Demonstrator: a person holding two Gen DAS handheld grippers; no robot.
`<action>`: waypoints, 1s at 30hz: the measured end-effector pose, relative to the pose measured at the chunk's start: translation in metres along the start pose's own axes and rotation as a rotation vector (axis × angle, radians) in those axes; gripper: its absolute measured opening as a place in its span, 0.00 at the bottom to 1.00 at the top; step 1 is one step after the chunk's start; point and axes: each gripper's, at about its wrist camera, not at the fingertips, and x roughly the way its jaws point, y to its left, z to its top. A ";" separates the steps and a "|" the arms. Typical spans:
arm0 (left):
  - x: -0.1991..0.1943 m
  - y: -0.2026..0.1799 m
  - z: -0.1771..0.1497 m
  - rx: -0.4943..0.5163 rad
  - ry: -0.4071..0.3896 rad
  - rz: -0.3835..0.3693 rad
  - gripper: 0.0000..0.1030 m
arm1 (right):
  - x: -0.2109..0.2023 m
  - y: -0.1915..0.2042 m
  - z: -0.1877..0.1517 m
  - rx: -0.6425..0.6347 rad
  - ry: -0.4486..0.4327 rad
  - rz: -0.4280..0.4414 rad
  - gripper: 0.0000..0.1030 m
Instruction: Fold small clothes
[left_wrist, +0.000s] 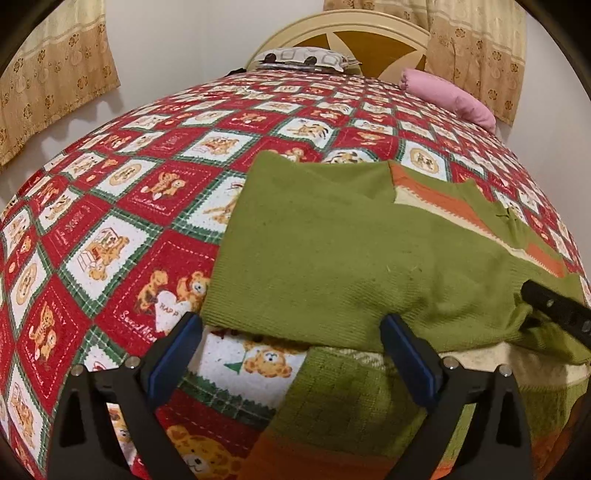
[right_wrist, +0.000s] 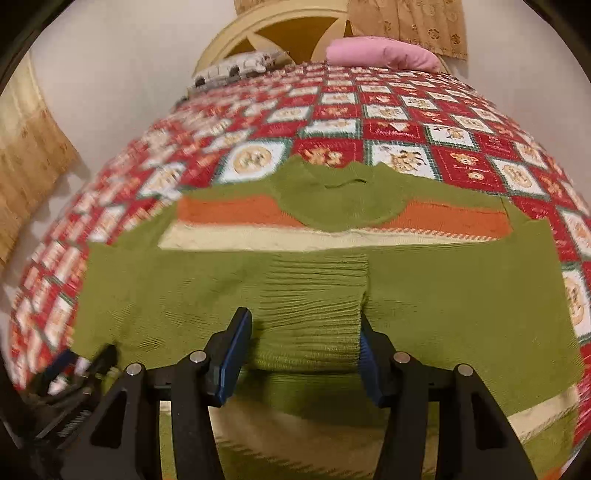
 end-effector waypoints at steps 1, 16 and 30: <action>0.000 0.000 0.000 -0.001 0.000 0.000 0.98 | -0.003 -0.001 0.001 0.024 -0.012 0.036 0.53; 0.005 0.027 -0.001 -0.148 0.030 -0.093 0.98 | 0.012 0.018 0.002 0.000 0.036 0.080 0.53; 0.003 0.034 -0.002 -0.189 0.017 -0.114 0.98 | 0.026 -0.009 0.015 0.253 0.081 0.211 0.63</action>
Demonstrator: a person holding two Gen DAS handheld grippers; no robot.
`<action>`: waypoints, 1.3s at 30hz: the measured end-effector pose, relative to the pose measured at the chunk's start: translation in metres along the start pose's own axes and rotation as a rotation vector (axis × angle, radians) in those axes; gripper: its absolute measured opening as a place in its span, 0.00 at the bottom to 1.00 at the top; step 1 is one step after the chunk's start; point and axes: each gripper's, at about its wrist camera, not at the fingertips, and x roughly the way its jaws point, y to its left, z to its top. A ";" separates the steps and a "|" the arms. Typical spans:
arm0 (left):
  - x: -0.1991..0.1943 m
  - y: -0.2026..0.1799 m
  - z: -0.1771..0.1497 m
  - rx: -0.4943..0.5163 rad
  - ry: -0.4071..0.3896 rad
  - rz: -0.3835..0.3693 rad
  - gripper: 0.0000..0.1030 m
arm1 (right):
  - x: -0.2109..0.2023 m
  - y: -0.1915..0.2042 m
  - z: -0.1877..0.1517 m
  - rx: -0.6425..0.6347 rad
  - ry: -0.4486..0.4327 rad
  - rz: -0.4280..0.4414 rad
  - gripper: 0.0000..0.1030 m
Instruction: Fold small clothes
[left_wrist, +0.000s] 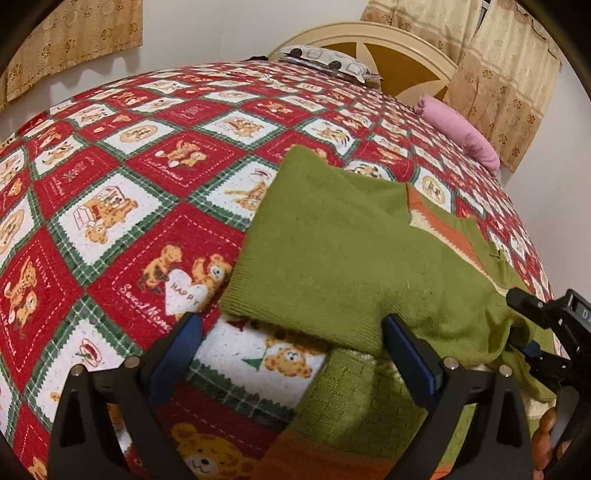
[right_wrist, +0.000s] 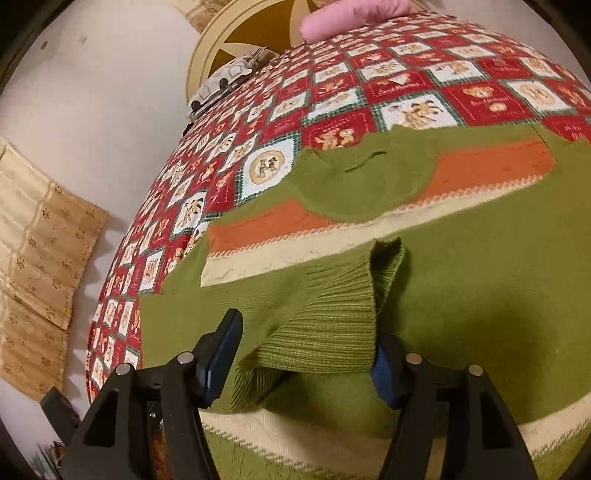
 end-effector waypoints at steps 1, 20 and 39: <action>0.000 0.000 0.000 -0.001 0.001 -0.001 0.98 | 0.002 0.001 0.001 -0.009 0.002 -0.010 0.62; 0.000 0.002 0.000 -0.026 -0.009 0.010 0.97 | -0.155 0.078 0.040 -0.391 -0.426 -0.087 0.11; 0.005 -0.002 -0.001 0.007 0.023 0.042 1.00 | -0.128 -0.142 0.002 -0.102 -0.218 -0.400 0.35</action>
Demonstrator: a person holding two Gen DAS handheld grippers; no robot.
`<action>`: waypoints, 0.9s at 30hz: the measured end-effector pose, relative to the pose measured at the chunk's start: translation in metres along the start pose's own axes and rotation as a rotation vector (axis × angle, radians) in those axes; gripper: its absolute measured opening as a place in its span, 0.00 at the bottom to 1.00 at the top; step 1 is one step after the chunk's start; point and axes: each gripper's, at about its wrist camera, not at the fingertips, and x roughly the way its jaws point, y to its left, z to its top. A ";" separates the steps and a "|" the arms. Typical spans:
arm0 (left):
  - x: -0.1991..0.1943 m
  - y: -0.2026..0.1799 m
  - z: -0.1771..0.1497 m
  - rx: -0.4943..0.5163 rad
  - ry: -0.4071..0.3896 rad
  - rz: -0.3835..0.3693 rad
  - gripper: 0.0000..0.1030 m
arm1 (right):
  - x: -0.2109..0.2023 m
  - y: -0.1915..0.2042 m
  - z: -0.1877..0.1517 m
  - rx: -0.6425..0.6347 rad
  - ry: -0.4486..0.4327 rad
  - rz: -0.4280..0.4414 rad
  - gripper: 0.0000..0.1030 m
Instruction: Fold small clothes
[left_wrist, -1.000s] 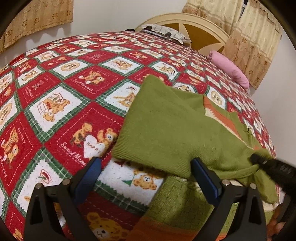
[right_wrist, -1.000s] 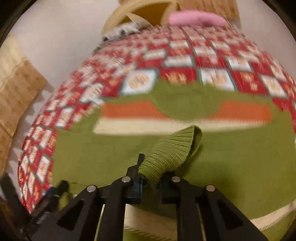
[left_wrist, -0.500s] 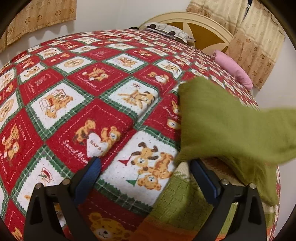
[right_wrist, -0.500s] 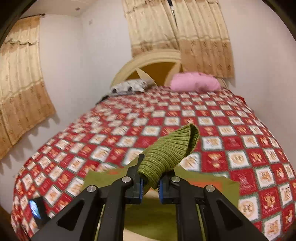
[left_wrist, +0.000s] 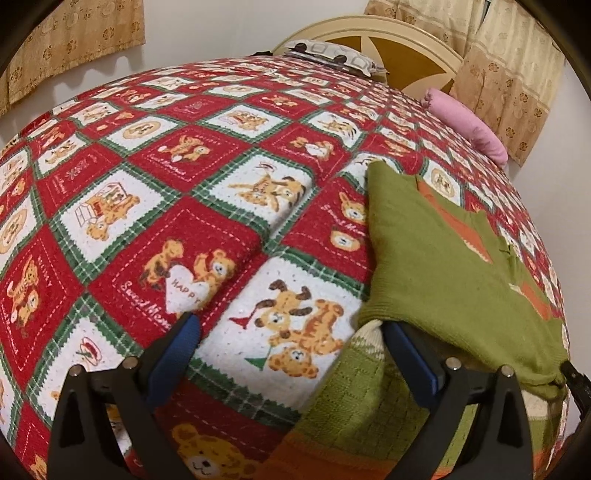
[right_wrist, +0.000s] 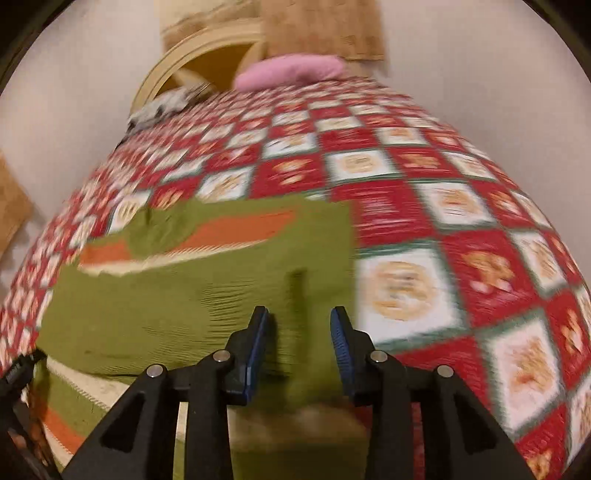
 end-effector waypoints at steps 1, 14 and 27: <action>0.000 0.000 0.000 0.002 0.001 0.003 1.00 | -0.008 -0.011 0.001 0.035 -0.018 -0.015 0.35; -0.003 -0.030 0.027 0.170 -0.050 0.166 1.00 | 0.015 0.067 -0.016 -0.183 0.082 0.088 0.35; -0.047 0.002 0.034 0.394 -0.108 0.103 1.00 | 0.016 0.057 -0.030 -0.150 0.024 0.136 0.40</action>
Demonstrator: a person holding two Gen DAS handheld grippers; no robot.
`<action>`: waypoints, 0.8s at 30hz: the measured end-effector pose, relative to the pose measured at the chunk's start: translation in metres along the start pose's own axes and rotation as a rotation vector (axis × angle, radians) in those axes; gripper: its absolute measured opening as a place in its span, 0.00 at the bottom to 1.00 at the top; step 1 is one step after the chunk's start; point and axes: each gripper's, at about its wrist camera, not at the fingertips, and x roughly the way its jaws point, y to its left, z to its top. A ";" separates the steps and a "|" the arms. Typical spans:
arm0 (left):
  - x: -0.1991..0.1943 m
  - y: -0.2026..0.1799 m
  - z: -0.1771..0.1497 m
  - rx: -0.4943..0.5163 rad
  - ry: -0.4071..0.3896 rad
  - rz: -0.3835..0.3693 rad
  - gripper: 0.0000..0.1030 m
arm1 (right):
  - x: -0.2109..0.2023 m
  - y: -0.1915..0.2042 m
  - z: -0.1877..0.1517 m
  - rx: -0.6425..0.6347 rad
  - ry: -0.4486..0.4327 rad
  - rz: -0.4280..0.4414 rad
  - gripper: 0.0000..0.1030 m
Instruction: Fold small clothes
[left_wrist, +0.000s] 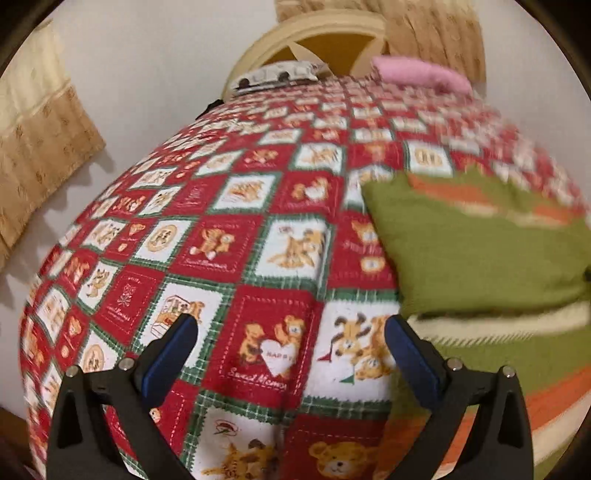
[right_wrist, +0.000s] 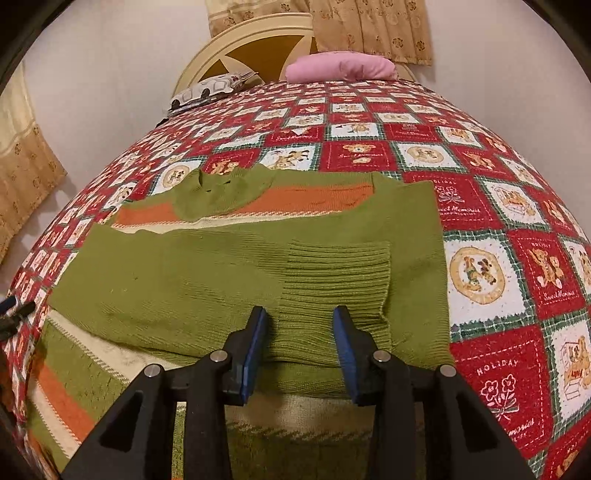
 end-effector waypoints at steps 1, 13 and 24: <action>-0.003 0.002 0.005 -0.032 -0.008 -0.031 1.00 | 0.001 -0.001 0.001 -0.001 -0.001 0.001 0.40; 0.067 -0.086 0.031 -0.006 0.064 0.028 1.00 | -0.002 -0.002 -0.001 0.014 -0.017 0.014 0.40; 0.059 -0.061 0.052 -0.090 0.057 -0.061 1.00 | -0.040 -0.023 0.031 0.089 -0.151 -0.020 0.39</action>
